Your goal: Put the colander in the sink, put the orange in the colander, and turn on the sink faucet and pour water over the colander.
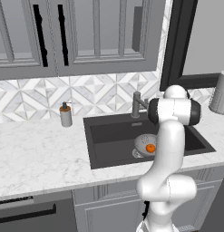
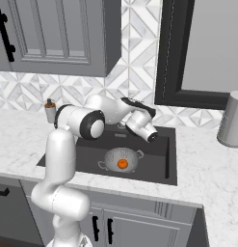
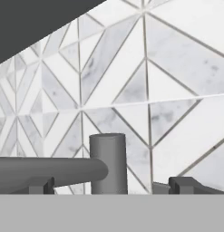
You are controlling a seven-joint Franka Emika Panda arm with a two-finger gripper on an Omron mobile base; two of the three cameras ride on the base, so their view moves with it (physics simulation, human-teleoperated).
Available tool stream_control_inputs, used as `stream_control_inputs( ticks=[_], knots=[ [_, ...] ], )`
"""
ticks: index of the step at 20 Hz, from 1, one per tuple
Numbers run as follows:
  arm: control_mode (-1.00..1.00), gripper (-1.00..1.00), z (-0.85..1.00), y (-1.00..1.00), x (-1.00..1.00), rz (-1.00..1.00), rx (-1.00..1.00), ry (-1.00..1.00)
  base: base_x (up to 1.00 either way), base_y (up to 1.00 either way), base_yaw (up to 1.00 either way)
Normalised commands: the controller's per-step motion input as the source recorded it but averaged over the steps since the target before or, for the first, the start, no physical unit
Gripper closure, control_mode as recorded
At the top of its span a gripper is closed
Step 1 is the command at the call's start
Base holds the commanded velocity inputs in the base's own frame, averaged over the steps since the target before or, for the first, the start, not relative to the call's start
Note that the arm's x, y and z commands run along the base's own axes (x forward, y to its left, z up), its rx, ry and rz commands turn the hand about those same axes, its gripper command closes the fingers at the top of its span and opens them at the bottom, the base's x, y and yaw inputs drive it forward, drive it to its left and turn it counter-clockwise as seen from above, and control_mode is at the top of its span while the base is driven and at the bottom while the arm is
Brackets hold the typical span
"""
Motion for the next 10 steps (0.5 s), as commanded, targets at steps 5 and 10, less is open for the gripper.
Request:
stream_control_inputs(
  ticks=[5, 10],
  knots=[
    [-1.00, -1.00, -0.14, 0.00, 0.26, -0.02, 0.00, 0.00, 0.00, 0.00, 0.00],
    [-1.00, -1.00, -0.10, 0.00, 0.29, -0.02, 0.00, 0.00, 0.00, 0.00, 0.00]
  ],
)
